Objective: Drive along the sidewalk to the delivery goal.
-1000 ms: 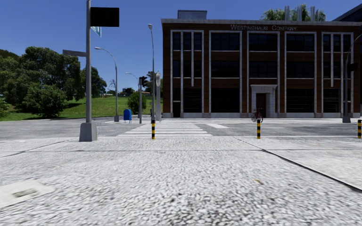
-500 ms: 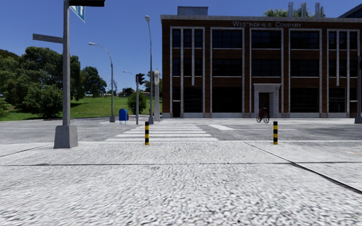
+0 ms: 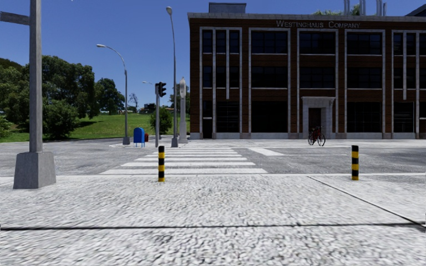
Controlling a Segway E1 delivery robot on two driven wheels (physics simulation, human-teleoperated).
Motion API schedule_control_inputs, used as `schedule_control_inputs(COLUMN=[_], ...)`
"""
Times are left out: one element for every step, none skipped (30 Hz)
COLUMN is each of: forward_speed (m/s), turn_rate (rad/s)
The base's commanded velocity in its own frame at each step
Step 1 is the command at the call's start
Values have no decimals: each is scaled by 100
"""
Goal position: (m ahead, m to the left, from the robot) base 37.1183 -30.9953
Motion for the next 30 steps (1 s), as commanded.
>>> schedule_control_inputs(forward_speed=[200, 200, 200, 200, 200, 200, 200, 200, 200, 200, 200, 200, 200, 200, 200, 200, 200, 200, 200, 200, 200, 200, 200, 200, 200, 200, 200, 200, 200, 200], turn_rate=[0, 0, 0, 0, 0, 0, 0, 0, 0, 0, 0, 0, 0, 0, 0, 0, 0, 0, 0, 0, 0, 0, 0, 0, 0, 0, 0, 0, 0, 0])
